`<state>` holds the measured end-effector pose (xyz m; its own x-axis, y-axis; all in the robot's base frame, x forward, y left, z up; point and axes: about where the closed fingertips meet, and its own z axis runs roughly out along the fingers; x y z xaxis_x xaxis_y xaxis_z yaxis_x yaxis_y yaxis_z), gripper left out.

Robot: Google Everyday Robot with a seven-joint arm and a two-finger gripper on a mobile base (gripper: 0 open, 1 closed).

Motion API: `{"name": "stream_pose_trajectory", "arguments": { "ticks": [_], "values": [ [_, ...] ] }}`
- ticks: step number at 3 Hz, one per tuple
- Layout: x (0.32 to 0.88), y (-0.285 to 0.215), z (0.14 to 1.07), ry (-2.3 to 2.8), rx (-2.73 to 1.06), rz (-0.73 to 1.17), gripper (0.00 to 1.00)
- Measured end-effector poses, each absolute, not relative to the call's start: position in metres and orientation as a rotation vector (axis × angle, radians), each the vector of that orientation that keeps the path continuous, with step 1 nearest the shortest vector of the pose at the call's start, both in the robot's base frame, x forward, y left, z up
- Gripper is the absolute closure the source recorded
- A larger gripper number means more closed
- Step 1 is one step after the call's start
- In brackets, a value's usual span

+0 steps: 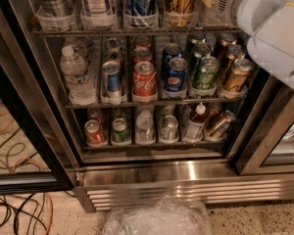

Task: Pick 7up can from top shelf of fridge

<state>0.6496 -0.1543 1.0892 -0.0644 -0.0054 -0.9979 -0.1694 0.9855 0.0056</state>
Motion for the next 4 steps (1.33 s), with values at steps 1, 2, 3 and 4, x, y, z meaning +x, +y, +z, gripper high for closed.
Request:
{"name": "stream_pose_trajectory", "arguments": {
  "ticks": [1,2,3,4],
  "values": [
    [0.6476,-0.1513,1.0914,1.627,-0.145,0.139,1.00],
    [0.6457,-0.1489,1.0940,1.623,-0.152,0.145,1.00],
    [0.6441,-0.1475,1.0965,1.619,-0.157,0.150,1.00],
    [0.6432,-0.1463,1.0973,1.617,-0.162,0.156,1.00]
  ]
}}
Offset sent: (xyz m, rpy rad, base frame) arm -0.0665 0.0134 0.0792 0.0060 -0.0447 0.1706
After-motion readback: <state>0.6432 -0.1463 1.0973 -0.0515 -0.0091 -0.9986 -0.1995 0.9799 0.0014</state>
